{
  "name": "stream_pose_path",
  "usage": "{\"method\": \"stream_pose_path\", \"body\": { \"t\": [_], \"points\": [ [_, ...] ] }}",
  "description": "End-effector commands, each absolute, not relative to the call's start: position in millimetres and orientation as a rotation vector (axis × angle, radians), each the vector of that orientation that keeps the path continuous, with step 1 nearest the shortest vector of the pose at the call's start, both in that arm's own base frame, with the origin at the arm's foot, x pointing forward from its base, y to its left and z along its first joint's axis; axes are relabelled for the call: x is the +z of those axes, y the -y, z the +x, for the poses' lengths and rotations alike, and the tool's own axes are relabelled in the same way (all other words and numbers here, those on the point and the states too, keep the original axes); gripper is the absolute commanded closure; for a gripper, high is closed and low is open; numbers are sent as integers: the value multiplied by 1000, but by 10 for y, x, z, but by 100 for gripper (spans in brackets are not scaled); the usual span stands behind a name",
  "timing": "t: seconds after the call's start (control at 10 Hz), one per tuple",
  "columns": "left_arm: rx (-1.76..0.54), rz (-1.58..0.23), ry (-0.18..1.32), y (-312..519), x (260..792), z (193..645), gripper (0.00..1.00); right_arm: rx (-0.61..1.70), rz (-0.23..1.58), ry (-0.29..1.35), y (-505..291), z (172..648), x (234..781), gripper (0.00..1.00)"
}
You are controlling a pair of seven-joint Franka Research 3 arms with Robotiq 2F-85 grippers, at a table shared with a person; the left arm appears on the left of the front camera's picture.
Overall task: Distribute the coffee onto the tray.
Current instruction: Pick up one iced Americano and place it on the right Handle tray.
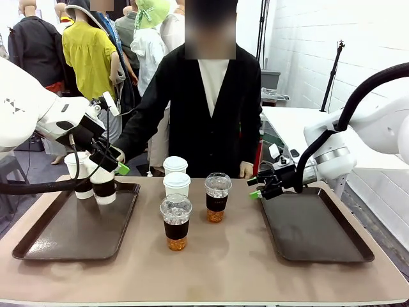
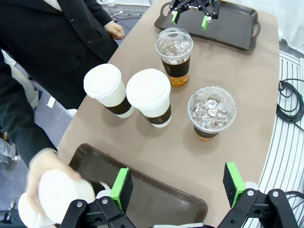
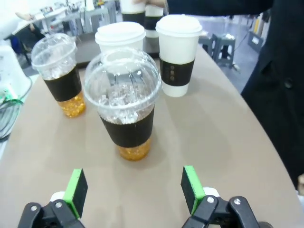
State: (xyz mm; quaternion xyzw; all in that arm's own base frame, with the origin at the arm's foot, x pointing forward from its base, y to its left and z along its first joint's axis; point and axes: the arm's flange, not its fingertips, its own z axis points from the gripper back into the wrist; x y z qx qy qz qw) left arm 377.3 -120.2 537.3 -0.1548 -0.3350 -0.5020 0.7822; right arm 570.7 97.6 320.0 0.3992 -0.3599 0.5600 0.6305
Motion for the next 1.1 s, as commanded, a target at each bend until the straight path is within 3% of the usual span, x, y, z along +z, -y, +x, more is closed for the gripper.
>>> {"method": "stream_pose_path", "body": {
  "t": [0.0, 0.6, 1.0],
  "points": [
    [-1092, -337, 720, 1180, 5370, 3780, 0, 1300, 938, 882, -1104, 5786, 3084, 0],
    [-1092, -337, 720, 1180, 5370, 3780, 0, 1327, 1033, 921, -1222, 5870, 2850, 0],
    [-1092, -337, 720, 1180, 5370, 3780, 0, 1340, 1000, 872, -1215, 5793, 2858, 0]
  ]
}}
